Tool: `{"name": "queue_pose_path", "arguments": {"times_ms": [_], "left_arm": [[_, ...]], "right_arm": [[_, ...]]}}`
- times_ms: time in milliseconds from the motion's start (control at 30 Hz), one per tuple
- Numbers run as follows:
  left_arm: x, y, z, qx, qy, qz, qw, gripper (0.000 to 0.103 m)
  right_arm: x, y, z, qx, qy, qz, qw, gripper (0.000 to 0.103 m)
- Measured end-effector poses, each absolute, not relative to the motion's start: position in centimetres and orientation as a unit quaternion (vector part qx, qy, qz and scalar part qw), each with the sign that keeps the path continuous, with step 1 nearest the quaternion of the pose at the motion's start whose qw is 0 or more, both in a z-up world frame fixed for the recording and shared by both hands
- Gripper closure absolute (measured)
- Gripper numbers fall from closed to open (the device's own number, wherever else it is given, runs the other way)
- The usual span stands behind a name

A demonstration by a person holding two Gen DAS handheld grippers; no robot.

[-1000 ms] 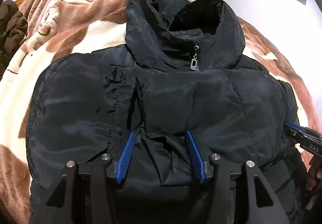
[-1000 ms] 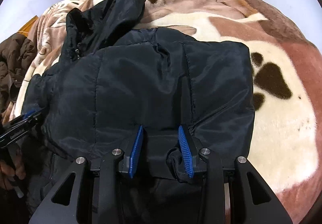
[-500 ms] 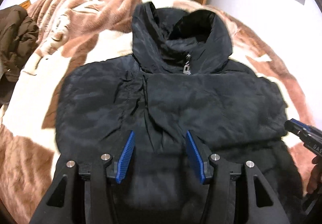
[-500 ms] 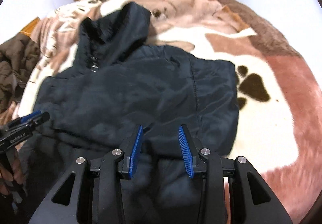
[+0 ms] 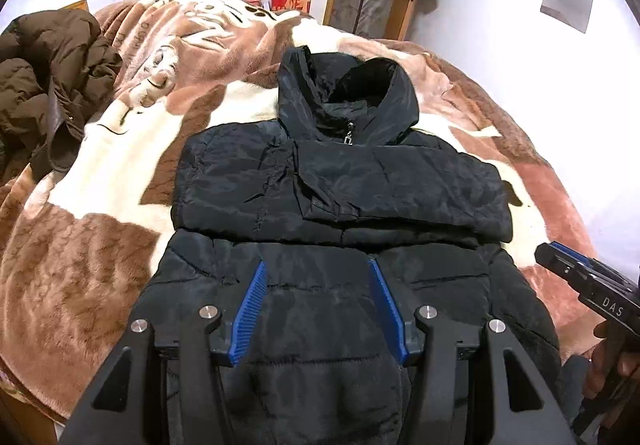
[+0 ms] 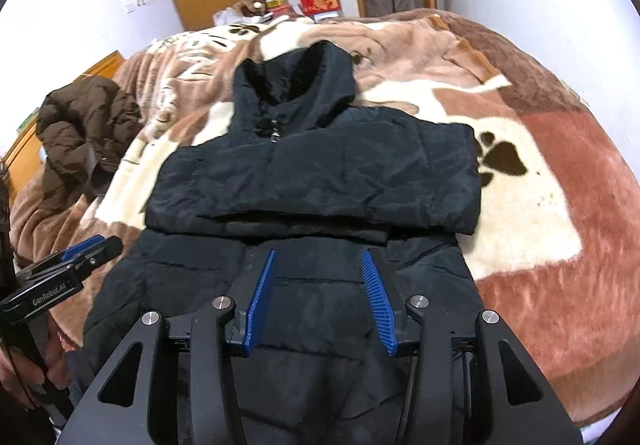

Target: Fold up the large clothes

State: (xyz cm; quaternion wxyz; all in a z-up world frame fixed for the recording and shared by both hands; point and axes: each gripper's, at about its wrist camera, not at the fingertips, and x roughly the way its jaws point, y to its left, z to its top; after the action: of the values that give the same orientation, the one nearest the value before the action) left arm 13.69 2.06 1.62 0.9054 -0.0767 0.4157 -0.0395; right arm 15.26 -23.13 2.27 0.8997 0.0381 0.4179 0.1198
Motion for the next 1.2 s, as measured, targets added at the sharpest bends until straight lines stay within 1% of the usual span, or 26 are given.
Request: {"name": "queue_pose_path", "arguments": {"times_ms": [400,667,733,800,933,1067,1200], "left_arm": [[13.7,1.6,3.6,-0.084,0.403,-0.046,0.91,0.047],[16.6,1.9,4.3,-0.076,0.397,-0.053,0.913,0.047],[17.9,1.9,4.7,-0.069,0.394,-0.055,0.915,0.047],[19.2,2.0,4.9,-0.064,0.39,-0.056,0.917,0.047],[23.0,2.5,5.0,-0.064,0.389,-0.063,0.917,0.046],[27.6,3.2,4.8,-0.066,0.388,-0.061,0.917,0.04],[32.9,4.0,3.9,-0.078,0.4,-0.051,0.912,0.039]], "right_arm": [[15.4,-21.6,3.8,0.029,0.402,0.141,0.904,0.057],[18.3,-21.3,4.6,0.028,0.392,0.144,0.908,0.056],[19.7,-21.2,4.8,0.03,0.389,0.145,0.909,0.055],[21.2,-21.3,4.9,0.032,0.39,0.147,0.908,0.051],[25.0,-21.3,4.9,0.029,0.389,0.146,0.909,0.05],[29.2,-21.5,4.6,0.027,0.395,0.14,0.907,0.05],[33.8,-21.7,4.3,0.022,0.401,0.136,0.905,0.05]]}}
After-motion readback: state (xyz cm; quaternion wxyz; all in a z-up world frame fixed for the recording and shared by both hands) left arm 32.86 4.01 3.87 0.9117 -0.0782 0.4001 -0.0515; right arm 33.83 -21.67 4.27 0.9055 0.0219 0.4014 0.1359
